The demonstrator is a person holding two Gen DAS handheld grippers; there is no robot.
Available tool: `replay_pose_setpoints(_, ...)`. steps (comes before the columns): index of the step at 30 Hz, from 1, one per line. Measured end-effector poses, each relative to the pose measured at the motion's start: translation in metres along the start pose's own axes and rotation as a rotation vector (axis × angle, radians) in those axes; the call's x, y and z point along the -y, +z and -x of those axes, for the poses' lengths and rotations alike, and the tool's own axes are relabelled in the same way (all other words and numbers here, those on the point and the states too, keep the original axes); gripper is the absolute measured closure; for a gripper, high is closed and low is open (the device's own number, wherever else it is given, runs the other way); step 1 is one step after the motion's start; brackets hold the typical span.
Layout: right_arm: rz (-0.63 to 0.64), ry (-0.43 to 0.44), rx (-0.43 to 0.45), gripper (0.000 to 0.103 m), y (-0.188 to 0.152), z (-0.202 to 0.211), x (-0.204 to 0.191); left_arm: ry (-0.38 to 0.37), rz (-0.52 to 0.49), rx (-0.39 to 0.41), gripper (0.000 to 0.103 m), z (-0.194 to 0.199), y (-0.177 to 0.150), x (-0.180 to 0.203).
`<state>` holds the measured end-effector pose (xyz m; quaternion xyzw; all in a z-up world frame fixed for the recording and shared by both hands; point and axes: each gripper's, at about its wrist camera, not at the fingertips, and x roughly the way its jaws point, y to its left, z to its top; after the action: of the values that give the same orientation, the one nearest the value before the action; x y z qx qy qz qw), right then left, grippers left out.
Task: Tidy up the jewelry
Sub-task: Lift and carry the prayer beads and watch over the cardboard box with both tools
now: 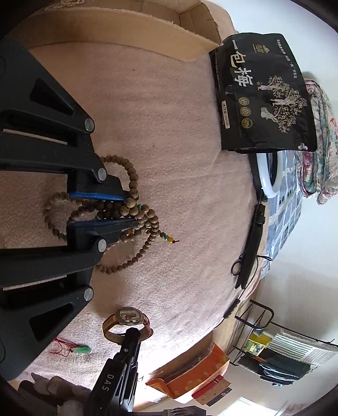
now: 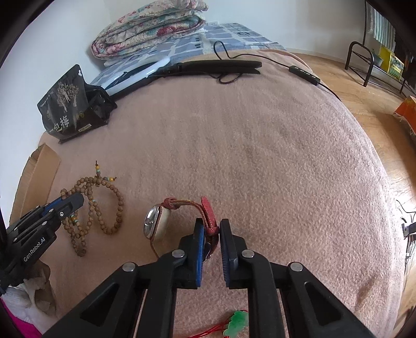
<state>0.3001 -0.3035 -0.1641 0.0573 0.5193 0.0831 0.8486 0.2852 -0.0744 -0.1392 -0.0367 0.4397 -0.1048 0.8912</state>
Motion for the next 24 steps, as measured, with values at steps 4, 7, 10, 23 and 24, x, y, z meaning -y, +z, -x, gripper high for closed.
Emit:
replay_pose_setpoints(4, 0.002, 0.015, 0.040, 0.093, 0.004, 0.015, -0.008, -0.005, -0.005, 0.034, 0.093, 0.018, 0.005, 0.000)
replay_pose_setpoints(7, 0.008, 0.020, 0.062, 0.093, 0.005, 0.026, -0.015, -0.012, -0.005, 0.057, 0.093, 0.032, 0.008, -0.002)
replay_pose_setpoints(10, 0.013, 0.022, 0.081, 0.093, 0.007, 0.036, -0.022, -0.020, 0.003, 0.083, 0.093, 0.048, 0.012, -0.006)
replay_pose_setpoints(23, 0.051, 0.036, 0.133, 0.093, 0.007, 0.068, -0.058, -0.020, 0.041, 0.172, 0.093, 0.109, 0.021, -0.043)
replay_pose_setpoints(24, 0.053, 0.039, 0.134, 0.093, 0.008, 0.069, -0.062, -0.018, 0.046, 0.176, 0.093, 0.112, 0.021, -0.047)
